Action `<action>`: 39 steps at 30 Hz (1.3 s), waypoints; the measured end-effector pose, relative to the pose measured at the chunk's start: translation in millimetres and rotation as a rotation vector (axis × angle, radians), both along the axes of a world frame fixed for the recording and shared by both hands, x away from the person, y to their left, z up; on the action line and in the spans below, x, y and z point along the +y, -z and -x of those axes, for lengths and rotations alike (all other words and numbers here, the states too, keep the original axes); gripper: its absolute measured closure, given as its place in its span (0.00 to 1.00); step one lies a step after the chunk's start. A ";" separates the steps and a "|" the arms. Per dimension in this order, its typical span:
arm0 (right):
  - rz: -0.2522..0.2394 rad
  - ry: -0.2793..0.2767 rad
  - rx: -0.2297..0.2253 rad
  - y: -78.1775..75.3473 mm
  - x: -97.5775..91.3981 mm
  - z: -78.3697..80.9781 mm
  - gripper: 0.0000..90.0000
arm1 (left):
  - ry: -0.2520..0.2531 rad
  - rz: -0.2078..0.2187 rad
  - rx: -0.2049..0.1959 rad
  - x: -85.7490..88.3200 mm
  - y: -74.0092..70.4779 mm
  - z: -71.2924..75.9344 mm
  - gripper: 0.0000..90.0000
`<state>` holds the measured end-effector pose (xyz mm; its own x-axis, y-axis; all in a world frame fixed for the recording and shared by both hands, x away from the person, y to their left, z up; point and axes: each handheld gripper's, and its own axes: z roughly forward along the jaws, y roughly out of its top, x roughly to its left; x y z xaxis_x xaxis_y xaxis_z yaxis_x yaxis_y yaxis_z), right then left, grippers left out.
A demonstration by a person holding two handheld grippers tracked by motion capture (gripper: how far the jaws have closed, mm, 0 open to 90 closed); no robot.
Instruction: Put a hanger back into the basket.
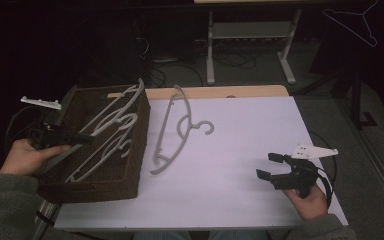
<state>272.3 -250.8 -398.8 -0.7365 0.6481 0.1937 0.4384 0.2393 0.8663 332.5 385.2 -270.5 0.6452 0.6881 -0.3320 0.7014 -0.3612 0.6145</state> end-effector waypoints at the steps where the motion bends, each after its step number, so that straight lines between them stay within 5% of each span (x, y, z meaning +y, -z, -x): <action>1: 0.000 0.001 0.001 0.0 0.2 0.0 0.22 | -0.004 0.004 0.007 3.4 2.8 0.3 0.91; 8: 0.001 0.003 0.005 0.3 0.3 -0.1 0.22 | -0.025 0.009 0.046 16.1 20.5 -2.7 0.91; 20: 0.003 0.002 0.004 1.0 0.1 -0.4 0.22 | 0.019 -0.046 0.108 22.8 51.2 -20.4 0.91; 23: 0.001 0.004 0.005 0.7 -0.2 0.2 0.22 | 0.015 -0.069 0.103 19.0 52.5 -20.1 0.89; 25: -0.001 0.005 0.010 0.7 -0.6 0.5 0.22 | 0.011 -0.067 0.098 20.4 50.1 -19.8 0.77; 39: -0.001 0.002 0.005 0.6 0.3 0.5 0.22 | 0.052 -0.011 0.050 -0.8 32.1 -14.6 0.76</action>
